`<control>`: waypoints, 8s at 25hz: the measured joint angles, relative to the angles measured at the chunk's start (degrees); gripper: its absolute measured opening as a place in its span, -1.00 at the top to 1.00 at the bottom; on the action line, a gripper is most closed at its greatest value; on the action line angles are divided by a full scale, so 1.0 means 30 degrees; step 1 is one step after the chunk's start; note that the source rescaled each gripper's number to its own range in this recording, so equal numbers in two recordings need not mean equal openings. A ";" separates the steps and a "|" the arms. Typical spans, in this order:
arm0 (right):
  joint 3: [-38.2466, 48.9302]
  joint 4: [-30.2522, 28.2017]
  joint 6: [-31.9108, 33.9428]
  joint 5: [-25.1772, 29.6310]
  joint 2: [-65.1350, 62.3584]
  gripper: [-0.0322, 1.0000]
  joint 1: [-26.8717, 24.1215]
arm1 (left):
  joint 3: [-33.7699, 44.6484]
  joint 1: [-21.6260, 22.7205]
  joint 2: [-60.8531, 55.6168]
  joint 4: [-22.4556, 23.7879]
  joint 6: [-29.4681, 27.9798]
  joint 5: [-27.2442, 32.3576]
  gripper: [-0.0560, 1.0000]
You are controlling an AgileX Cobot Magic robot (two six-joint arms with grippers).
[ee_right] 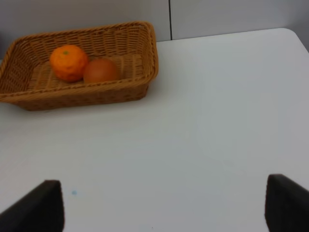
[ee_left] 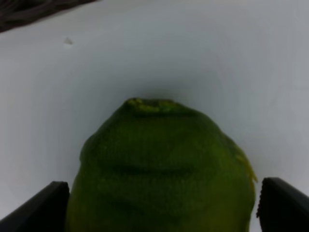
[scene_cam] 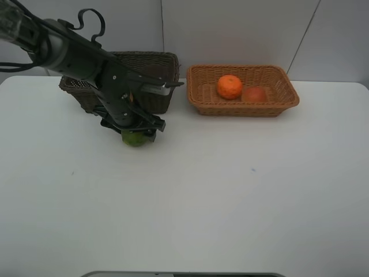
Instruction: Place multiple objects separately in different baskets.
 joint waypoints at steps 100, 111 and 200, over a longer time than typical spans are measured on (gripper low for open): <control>0.0000 0.0000 0.0000 0.0000 0.0000 -0.63 0.0000 | -0.9387 -0.2985 0.5492 0.0768 0.3290 -0.7985 -0.54; 0.0000 0.0000 0.0000 0.0000 0.0000 -0.63 0.0000 | -0.9610 -0.2985 0.5492 0.0768 0.3157 -0.7538 -0.68; 0.0000 0.0000 0.0000 0.0000 0.0000 -0.63 0.0000 | 1.3103 0.6305 -3.9984 -0.3721 0.6506 1.3381 -0.96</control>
